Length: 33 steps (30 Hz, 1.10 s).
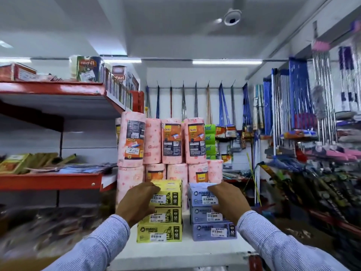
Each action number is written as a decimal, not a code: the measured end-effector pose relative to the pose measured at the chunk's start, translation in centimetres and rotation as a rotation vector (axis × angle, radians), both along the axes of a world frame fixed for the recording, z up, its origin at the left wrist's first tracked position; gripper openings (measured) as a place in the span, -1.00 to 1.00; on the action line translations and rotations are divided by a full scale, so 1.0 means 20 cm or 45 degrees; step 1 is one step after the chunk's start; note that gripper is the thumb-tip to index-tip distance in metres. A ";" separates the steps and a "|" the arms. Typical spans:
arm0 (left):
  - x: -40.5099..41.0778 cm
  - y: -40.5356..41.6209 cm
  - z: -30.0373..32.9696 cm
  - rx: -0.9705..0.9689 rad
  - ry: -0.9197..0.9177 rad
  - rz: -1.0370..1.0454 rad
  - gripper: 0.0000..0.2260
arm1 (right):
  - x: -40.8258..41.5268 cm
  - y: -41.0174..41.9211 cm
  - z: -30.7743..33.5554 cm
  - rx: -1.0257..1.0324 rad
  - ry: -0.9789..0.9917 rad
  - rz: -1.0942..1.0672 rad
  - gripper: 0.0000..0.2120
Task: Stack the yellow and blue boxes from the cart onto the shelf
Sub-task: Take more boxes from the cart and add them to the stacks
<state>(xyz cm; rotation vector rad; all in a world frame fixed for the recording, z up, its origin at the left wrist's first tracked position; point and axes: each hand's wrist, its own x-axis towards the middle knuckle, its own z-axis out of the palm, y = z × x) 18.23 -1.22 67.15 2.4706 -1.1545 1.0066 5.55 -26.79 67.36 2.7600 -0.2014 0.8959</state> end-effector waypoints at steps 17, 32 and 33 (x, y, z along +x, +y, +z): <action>0.12 0.03 -0.15 -0.078 -0.140 -0.092 -0.51 | 0.25 0.35 -0.28 -0.110 -0.283 0.365 -0.29; 0.17 0.07 -0.29 -0.150 -0.132 -0.097 -0.41 | 0.43 0.47 -0.34 -0.081 -0.252 0.373 -0.40; 0.16 0.06 -0.28 -0.140 -0.142 -0.076 -0.41 | 0.41 0.46 -0.33 -0.080 -0.270 0.384 -0.39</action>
